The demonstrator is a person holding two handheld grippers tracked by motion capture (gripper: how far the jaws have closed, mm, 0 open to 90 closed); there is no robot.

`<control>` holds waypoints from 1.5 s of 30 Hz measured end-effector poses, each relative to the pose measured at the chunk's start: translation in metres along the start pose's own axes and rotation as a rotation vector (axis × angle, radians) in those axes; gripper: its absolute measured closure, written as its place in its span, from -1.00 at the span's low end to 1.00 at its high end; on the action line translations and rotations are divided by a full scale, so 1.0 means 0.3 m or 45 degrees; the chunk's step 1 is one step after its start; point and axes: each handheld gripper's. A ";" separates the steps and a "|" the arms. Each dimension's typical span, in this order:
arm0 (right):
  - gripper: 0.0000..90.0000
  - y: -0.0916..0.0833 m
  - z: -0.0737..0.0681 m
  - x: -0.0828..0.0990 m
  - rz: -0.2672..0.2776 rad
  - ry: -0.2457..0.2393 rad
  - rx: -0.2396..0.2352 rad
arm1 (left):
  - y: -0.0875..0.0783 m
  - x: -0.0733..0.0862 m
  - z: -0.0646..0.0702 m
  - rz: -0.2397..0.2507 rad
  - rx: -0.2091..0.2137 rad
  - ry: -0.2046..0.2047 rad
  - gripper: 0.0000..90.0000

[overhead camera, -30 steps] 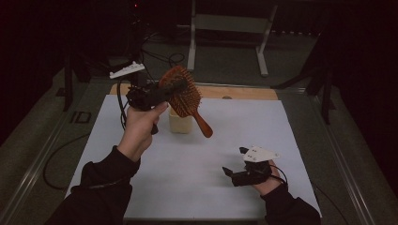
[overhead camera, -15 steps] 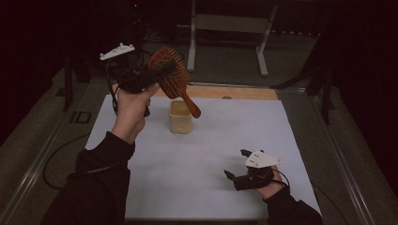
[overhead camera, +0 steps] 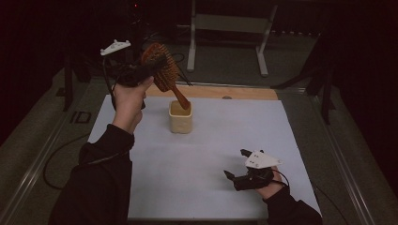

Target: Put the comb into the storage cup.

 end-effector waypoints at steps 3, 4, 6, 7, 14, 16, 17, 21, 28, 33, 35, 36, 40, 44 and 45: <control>-0.82 0.001 -0.004 -0.001 -0.003 -0.004 -0.005 | 0.017 0.010 -0.015 0.005 -0.024 0.002 0.22; -0.82 0.001 -0.004 -0.001 -0.002 -0.011 -0.007 | 0.025 0.013 -0.020 0.001 -0.034 0.009 0.22; -0.82 0.001 -0.005 -0.001 -0.002 -0.012 -0.007 | 0.036 0.022 -0.029 0.007 -0.056 0.015 0.22; -0.82 0.001 -0.004 0.000 -0.002 -0.015 -0.010 | 0.042 0.026 -0.033 0.004 -0.059 0.011 0.22; -0.82 -0.001 -0.005 0.000 0.007 -0.015 -0.014 | 0.077 0.057 -0.070 -0.007 -0.089 0.003 0.22; -0.82 -0.001 -0.005 0.000 0.006 -0.017 -0.013 | 0.085 0.064 -0.083 -0.013 -0.093 -0.001 0.22; -0.82 -0.001 -0.005 0.000 0.007 -0.014 -0.014 | 0.089 0.069 -0.085 -0.013 -0.102 0.004 0.22; -0.82 0.001 -0.003 0.001 0.006 -0.013 -0.020 | 0.112 0.093 -0.101 -0.036 -0.110 0.008 0.22; -0.82 0.002 -0.005 0.002 0.005 -0.013 -0.024 | 0.147 0.134 -0.130 -0.070 -0.115 -0.015 0.22; -0.82 0.004 -0.006 0.004 0.001 -0.012 -0.029 | 0.171 0.166 -0.144 -0.092 -0.115 -0.037 0.22; -0.82 0.004 -0.008 0.003 -0.002 -0.011 -0.027 | 0.181 0.178 -0.151 -0.097 -0.109 -0.044 0.22; -0.82 0.003 -0.008 0.003 -0.002 -0.010 -0.023 | 0.184 0.182 -0.153 -0.100 -0.109 -0.047 0.22; -0.82 0.003 -0.007 0.004 0.001 -0.013 -0.020 | 0.198 0.201 -0.163 -0.115 -0.102 -0.059 0.22; -0.82 0.002 -0.005 0.005 0.001 -0.015 -0.017 | 0.208 0.219 -0.168 -0.123 -0.109 -0.062 0.22; -0.82 0.002 -0.006 0.005 -0.003 -0.019 -0.012 | 0.211 0.222 -0.170 -0.128 -0.106 -0.069 0.22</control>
Point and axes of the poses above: each handheld gripper's, and its own axes: y roughly forward along the jaws, x roughly out of its underside, z roughly to its right, and after that the axes turned 6 degrees about -y, right-handed
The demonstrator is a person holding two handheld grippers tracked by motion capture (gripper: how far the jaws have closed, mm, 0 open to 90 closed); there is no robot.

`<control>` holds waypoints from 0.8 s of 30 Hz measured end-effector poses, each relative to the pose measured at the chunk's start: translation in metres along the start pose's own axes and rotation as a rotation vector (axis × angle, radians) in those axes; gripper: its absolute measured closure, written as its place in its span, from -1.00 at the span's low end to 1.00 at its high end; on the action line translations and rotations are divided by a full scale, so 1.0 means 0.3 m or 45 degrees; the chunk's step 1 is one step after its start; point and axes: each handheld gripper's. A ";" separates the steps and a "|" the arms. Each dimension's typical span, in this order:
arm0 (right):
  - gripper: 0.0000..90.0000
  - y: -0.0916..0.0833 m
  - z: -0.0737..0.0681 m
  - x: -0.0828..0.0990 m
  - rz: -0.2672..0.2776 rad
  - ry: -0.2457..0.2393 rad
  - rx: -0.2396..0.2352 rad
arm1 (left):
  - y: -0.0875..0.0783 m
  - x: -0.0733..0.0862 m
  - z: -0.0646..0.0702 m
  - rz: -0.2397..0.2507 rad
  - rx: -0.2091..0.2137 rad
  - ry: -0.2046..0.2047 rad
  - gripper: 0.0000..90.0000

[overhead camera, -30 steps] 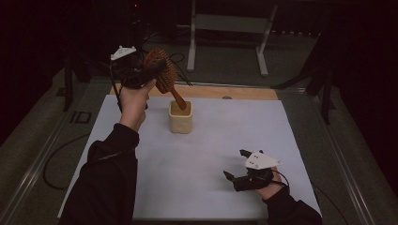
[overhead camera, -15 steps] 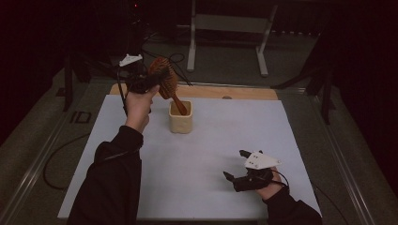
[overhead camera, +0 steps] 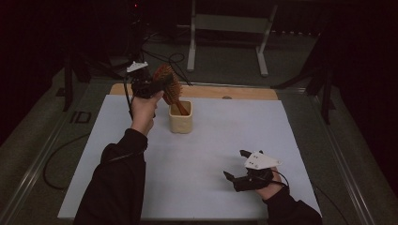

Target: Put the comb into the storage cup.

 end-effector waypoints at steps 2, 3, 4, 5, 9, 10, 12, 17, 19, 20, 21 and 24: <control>-0.82 0.000 -0.001 0.000 0.003 0.000 -0.004 | 0.006 0.006 -0.003 -0.004 0.004 -0.007 0.22; -0.82 0.000 -0.002 0.000 -0.003 -0.001 -0.003 | 0.009 0.009 -0.003 -0.010 0.003 -0.003 0.22; -0.82 0.000 -0.002 0.000 -0.004 -0.002 -0.003 | 0.012 0.013 -0.004 -0.012 0.000 -0.006 0.22; -0.82 0.000 -0.002 0.000 -0.003 0.002 -0.007 | 0.016 0.016 -0.006 -0.014 0.002 -0.008 0.22; -0.82 0.000 -0.001 0.001 -0.001 -0.001 -0.004 | 0.030 0.029 -0.017 -0.027 -0.002 -0.021 0.22; -0.82 0.000 0.000 0.001 -0.002 -0.001 -0.003 | 0.033 0.032 -0.020 -0.028 -0.005 -0.027 0.22; -0.82 -0.001 0.000 0.001 -0.002 0.002 -0.002 | 0.039 0.040 -0.023 -0.033 -0.010 -0.027 0.22; -0.82 -0.001 0.001 0.002 -0.004 0.004 0.001 | 0.051 0.055 -0.032 -0.046 -0.013 -0.034 0.21; -0.82 -0.001 0.001 0.002 -0.006 0.002 0.005 | 0.055 0.060 -0.034 -0.049 -0.016 -0.039 0.21; -0.82 -0.001 0.002 0.002 -0.005 0.004 0.003 | 0.056 0.063 -0.035 -0.050 -0.016 -0.041 0.21; -0.82 -0.001 0.001 0.002 -0.004 0.004 0.001 | 0.058 0.065 -0.036 -0.051 -0.018 -0.042 0.21; -0.82 0.000 0.001 0.002 -0.006 0.005 0.001 | 0.066 0.076 -0.041 -0.066 -0.023 -0.041 0.21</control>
Point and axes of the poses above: each handheld gripper's, and its own axes: y roughly forward along the jaws, x roughly out of its underside, z roughly to its right, and after that the axes turned 6 degrees about -y, right-handed
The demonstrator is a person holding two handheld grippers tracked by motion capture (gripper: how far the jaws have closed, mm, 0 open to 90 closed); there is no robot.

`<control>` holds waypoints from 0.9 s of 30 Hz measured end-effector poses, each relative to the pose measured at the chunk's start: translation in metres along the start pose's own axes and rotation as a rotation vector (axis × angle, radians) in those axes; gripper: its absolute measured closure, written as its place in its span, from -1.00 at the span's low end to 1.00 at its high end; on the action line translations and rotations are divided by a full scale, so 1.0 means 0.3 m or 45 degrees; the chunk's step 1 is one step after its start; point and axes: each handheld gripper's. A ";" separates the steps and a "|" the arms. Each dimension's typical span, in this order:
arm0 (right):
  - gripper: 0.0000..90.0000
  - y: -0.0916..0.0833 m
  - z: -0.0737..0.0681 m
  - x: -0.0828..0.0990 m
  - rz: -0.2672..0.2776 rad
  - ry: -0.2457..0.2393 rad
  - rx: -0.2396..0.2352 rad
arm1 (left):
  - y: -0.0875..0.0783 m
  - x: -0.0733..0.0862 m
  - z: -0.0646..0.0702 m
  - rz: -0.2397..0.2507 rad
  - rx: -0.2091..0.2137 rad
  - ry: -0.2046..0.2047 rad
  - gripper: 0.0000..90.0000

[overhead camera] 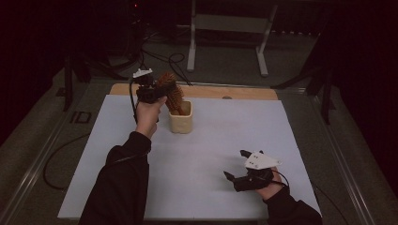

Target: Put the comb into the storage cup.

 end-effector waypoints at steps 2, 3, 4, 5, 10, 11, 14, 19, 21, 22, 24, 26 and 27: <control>-0.82 0.001 0.000 0.001 0.000 0.001 -0.004 | 0.000 0.002 -0.007 0.003 0.004 -0.011 0.21; -0.82 0.001 0.000 0.001 -0.002 0.000 -0.004 | 0.001 0.001 -0.010 0.003 0.008 -0.015 0.21; -0.82 0.001 0.000 0.001 0.000 0.000 -0.005 | 0.001 0.000 -0.013 -0.003 0.014 -0.017 0.20; -0.82 0.002 0.000 0.001 -0.002 0.001 -0.005 | 0.002 -0.001 -0.015 -0.012 0.019 -0.013 0.20; -0.82 0.004 0.000 0.002 -0.004 -0.010 -0.008 | 0.004 0.000 -0.026 -0.030 0.037 -0.004 0.12; -0.82 0.003 0.000 0.002 -0.005 -0.004 -0.009 | 0.004 0.000 -0.028 -0.033 0.038 0.002 0.11; -0.82 0.003 0.000 0.002 -0.005 -0.002 -0.009 | 0.004 -0.002 -0.026 -0.050 0.027 0.012 0.03; -0.82 0.003 0.000 0.001 -0.005 -0.008 -0.012 | -0.003 -0.007 -0.026 -0.043 -0.003 0.016 -0.16; -0.82 0.003 0.000 0.001 -0.005 -0.008 -0.011 | -0.006 -0.009 -0.028 -0.048 -0.016 0.022 -0.25; -0.82 0.003 0.000 0.001 -0.005 -0.005 -0.010 | -0.008 -0.011 -0.031 -0.047 -0.015 0.020 -0.29; -0.82 0.002 0.000 0.001 -0.004 0.002 -0.011 | -0.015 -0.014 -0.035 -0.047 -0.017 0.021 -0.36; -0.82 0.002 0.000 0.001 -0.003 0.006 -0.010 | -0.020 -0.018 -0.040 -0.055 -0.010 0.016 -0.50; -0.82 0.002 0.001 0.001 -0.004 0.006 -0.009 | -0.023 -0.019 -0.042 -0.064 0.002 0.031 -0.51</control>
Point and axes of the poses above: each handheld gripper's, and its own axes: y roughly forward along the jaws, x roughly out of its underside, z roughly to its right, and after that the axes turned 6 degrees about -y, right-handed
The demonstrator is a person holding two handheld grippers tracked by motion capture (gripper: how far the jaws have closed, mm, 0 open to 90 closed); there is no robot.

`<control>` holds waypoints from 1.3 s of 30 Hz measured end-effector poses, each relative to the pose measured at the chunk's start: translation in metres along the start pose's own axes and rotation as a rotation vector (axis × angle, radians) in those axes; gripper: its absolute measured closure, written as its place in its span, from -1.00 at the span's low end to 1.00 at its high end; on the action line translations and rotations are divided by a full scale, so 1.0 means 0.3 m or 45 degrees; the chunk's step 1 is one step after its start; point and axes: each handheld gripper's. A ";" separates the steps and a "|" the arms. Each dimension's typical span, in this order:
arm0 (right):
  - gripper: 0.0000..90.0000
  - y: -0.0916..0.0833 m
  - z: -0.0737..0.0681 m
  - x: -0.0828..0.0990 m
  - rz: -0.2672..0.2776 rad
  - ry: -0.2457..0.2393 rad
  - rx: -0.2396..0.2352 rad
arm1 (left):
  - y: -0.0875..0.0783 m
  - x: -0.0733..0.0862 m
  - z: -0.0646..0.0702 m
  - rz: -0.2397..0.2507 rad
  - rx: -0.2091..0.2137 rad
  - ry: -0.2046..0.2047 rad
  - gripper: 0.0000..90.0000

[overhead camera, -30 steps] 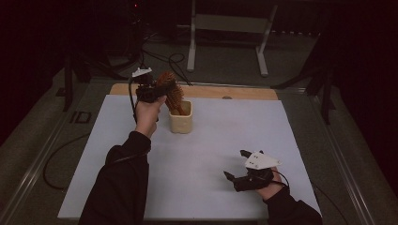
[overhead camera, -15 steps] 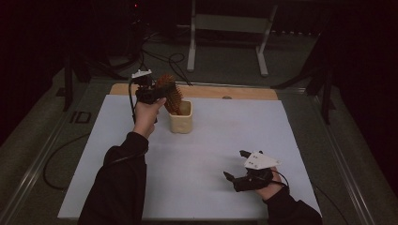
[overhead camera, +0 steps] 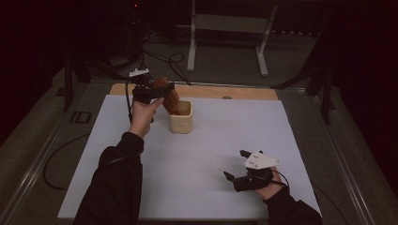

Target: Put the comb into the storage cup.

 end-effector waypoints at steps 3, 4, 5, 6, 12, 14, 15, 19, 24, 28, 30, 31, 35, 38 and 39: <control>-0.82 0.000 0.000 0.000 -0.002 0.001 0.001 | -0.008 -0.003 0.003 -0.009 -0.009 0.024 -0.70; -0.82 0.000 0.000 0.000 0.000 0.000 0.000 | -0.011 -0.004 0.002 -0.017 0.001 0.037 -0.70; -0.82 0.001 0.000 0.000 -0.002 0.000 0.000 | -0.013 -0.006 0.004 -0.022 -0.002 0.044 -0.75; -0.82 0.002 0.001 0.001 -0.001 0.000 0.001 | -0.017 -0.007 0.004 -0.022 0.009 0.054 -0.81; -0.82 0.002 0.002 0.001 0.002 0.007 0.001 | -0.033 -0.016 0.018 -0.050 0.014 0.113 -1.00; -0.82 0.001 0.002 0.000 0.002 0.007 0.001 | -0.040 -0.022 0.020 -0.046 0.013 0.122 -1.00; -0.82 0.001 0.002 0.000 0.002 0.007 0.002 | -0.044 -0.024 0.021 -0.045 0.014 0.127 -1.00; -0.82 0.002 0.002 0.001 0.001 0.012 -0.001 | -0.058 -0.033 0.020 -0.050 0.013 0.133 -1.00; -0.82 0.003 0.001 0.000 -0.001 0.010 -0.004 | -0.075 -0.039 0.014 -0.054 0.016 0.141 -1.00; -0.82 0.004 0.002 0.001 -0.003 0.010 -0.007 | -0.087 -0.040 0.016 -0.060 0.029 0.163 -1.00; -0.82 0.004 0.004 0.002 -0.005 0.007 -0.008 | -0.091 -0.040 0.019 -0.072 0.043 0.189 -1.00; -0.82 0.004 0.004 0.003 -0.007 0.006 -0.009 | -0.093 -0.040 0.020 -0.077 0.039 0.204 -1.00; -0.82 0.005 0.005 0.002 -0.003 0.010 -0.012 | -0.111 -0.044 0.017 -0.070 0.054 0.235 -1.00; -0.82 0.008 0.005 0.003 -0.003 0.011 -0.015 | -0.126 -0.049 0.011 -0.079 0.058 0.251 -1.00; -0.82 0.010 0.004 0.003 -0.007 0.012 -0.015 | -0.129 -0.050 0.009 -0.084 0.054 0.261 -1.00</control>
Point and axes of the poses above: each handheld gripper's, and its own axes: y roughly forward along the jaws, x roughly out of its underside, z roughly to its right, and after that the axes turned 6 degrees about -y, right-handed
